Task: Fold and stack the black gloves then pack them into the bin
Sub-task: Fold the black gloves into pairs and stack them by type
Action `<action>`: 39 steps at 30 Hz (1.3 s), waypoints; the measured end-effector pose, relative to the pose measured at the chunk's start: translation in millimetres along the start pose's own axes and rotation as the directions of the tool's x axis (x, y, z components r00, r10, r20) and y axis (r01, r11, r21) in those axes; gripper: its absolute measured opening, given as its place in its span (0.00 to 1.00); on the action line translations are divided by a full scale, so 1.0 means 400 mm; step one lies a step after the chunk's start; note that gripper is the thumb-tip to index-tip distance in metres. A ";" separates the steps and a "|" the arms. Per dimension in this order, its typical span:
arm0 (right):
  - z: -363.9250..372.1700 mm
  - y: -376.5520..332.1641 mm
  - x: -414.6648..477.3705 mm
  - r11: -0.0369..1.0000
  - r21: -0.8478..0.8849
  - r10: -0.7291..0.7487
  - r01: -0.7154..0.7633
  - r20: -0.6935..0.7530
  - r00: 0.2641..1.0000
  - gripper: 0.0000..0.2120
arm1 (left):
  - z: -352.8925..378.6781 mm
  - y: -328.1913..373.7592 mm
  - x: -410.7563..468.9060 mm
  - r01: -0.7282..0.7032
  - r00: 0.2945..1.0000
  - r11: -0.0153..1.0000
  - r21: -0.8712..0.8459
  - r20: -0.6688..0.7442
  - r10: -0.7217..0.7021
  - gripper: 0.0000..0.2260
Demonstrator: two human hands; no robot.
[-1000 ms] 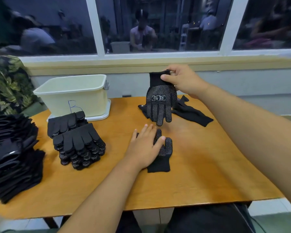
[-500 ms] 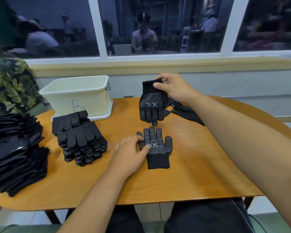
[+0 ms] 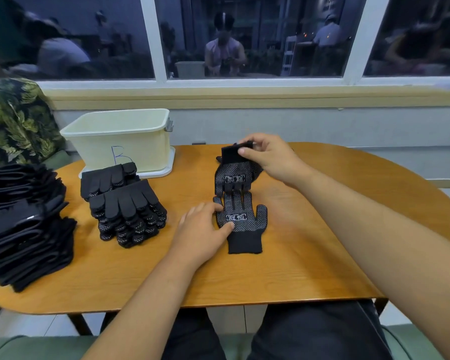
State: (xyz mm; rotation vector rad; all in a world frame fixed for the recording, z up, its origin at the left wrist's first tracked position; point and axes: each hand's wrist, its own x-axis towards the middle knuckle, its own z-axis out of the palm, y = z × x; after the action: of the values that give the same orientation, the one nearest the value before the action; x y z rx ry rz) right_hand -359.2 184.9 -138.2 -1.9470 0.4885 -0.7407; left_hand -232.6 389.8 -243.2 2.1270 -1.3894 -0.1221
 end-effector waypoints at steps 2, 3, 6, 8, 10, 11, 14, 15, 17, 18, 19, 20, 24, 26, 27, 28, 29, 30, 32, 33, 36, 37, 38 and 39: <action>0.020 0.013 -0.059 0.999 -0.020 -0.028 0.028 -0.019 0.999 0.05 | -0.001 0.000 -0.001 0.009 1.000 1.000 -0.013 -0.006 -0.009 0.23; 0.032 0.018 -0.093 0.999 -0.031 -0.040 0.039 -0.027 0.999 0.06 | -0.002 0.002 -0.002 0.015 1.000 1.000 -0.016 -0.009 -0.016 0.23; 0.062 0.049 -0.185 0.999 0.029 -0.012 0.012 -0.030 0.999 0.06 | -0.006 0.010 -0.006 0.028 0.999 0.999 -0.018 -0.015 -0.029 0.22; 0.078 0.068 -0.237 0.998 0.060 0.014 -0.013 -0.012 1.000 0.07 | -0.009 0.014 -0.008 0.049 0.999 0.998 -0.042 -0.014 -0.049 0.22; 0.084 0.082 -0.278 1.000 0.014 0.017 -0.017 0.001 1.000 0.09 | -0.010 0.011 -0.010 0.072 0.997 0.995 -0.072 -0.012 -0.073 0.24; 0.086 0.087 -0.298 0.999 -0.031 0.017 -0.016 0.028 0.999 0.11 | -0.009 0.009 -0.010 0.083 0.996 0.992 -0.092 -0.008 -0.084 0.25; 0.087 0.097 -0.341 0.950 -0.308 0.005 0.049 0.172 0.985 0.19 | -0.014 0.003 -0.021 0.097 0.995 0.977 -0.189 0.018 -0.095 0.31; 0.088 0.100 -0.348 0.912 -0.402 -0.003 0.087 0.205 0.979 0.21 | -0.016 0.002 -0.027 0.091 0.996 0.975 -0.204 0.024 -0.088 0.33; 0.095 0.102 -0.353 0.839 -0.522 -0.033 0.155 0.236 0.971 0.21 | -0.017 -0.001 -0.039 0.063 0.998 0.981 -0.185 0.027 -0.059 0.35; 0.100 0.102 -0.353 0.812 -0.554 -0.054 0.184 0.243 0.969 0.19 | -0.017 -0.002 -0.043 0.051 0.999 0.985 -0.166 0.027 -0.047 0.35; 0.105 0.102 -0.353 0.795 -0.570 -0.073 0.205 0.246 0.966 0.17 | -0.017 -0.003 -0.044 0.042 0.999 0.988 -0.152 0.025 -0.038 0.35; 0.110 0.100 -0.354 0.788 -0.577 -0.085 0.214 0.243 0.966 0.15 | -0.017 -0.003 -0.045 0.031 0.999 0.989 -0.144 0.022 -0.029 0.34; 0.106 0.098 -0.354 0.810 -0.565 -0.057 0.156 0.190 0.980 0.15 | -0.022 0.005 -0.045 0.011 1.000 0.993 -0.117 0.021 -0.009 0.30; 0.102 0.098 -0.357 0.825 -0.547 -0.066 0.146 0.162 0.985 0.15 | -0.021 0.006 -0.046 0.007 1.000 0.996 -0.089 0.018 -0.005 0.27; 0.100 0.098 -0.357 0.830 -0.538 -0.080 0.149 0.150 0.985 0.15 | -0.020 0.006 -0.046 0.006 1.000 0.997 -0.076 0.018 -0.005 0.26; 0.100 0.099 -0.358 0.831 -0.534 -0.091 0.155 0.145 0.985 0.15 | -0.019 0.006 -0.046 0.005 1.000 0.998 -0.068 0.016 -0.004 0.26; 0.100 0.100 -0.359 0.829 -0.535 -0.099 0.161 0.143 0.985 0.15 | -0.018 0.006 -0.045 0.004 1.000 0.998 -0.065 0.015 -0.003 0.25; 0.101 0.100 -0.359 0.823 -0.542 -0.106 0.169 0.146 0.984 0.15 | -0.018 0.005 -0.044 0.002 1.000 0.998 -0.062 0.013 -0.002 0.25; 0.102 0.101 -0.360 0.808 -0.558 -0.122 0.189 0.155 0.980 0.14 | -0.016 0.003 -0.043 0.003 1.000 0.998 -0.060 0.014 -0.002 0.26; 0.103 0.102 -0.361 0.803 -0.563 -0.128 0.196 0.158 0.979 0.14 | -0.016 0.003 -0.043 0.004 1.000 0.998 -0.059 0.015 -0.004 0.26; 0.102 0.103 -0.362 0.804 -0.560 -0.131 0.199 0.159 0.978 0.14 | -0.016 0.003 -0.042 0.007 1.000 0.998 -0.058 0.013 -0.006 0.25; 0.102 0.103 -0.361 0.802 -0.563 -0.130 0.202 0.165 0.978 0.14 | -0.016 0.005 -0.042 0.005 1.000 0.998 -0.061 0.011 -0.004 0.26; 0.101 0.103 -0.361 0.798 -0.566 -0.128 0.205 0.174 0.976 0.13 | -0.017 0.006 -0.042 0.004 1.000 0.998 -0.067 0.010 -0.004 0.26; 0.101 0.103 -0.361 0.798 -0.566 -0.125 0.208 0.182 0.975 0.13 | -0.018 0.007 -0.043 0.002 1.000 0.997 -0.073 0.009 -0.002 0.26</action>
State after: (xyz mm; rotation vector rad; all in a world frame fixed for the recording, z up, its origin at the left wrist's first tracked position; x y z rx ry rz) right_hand -439.2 280.4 -231.1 -2.6313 0.5024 -0.5996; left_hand -239.9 406.7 -239.9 2.0707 -1.3677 -0.1808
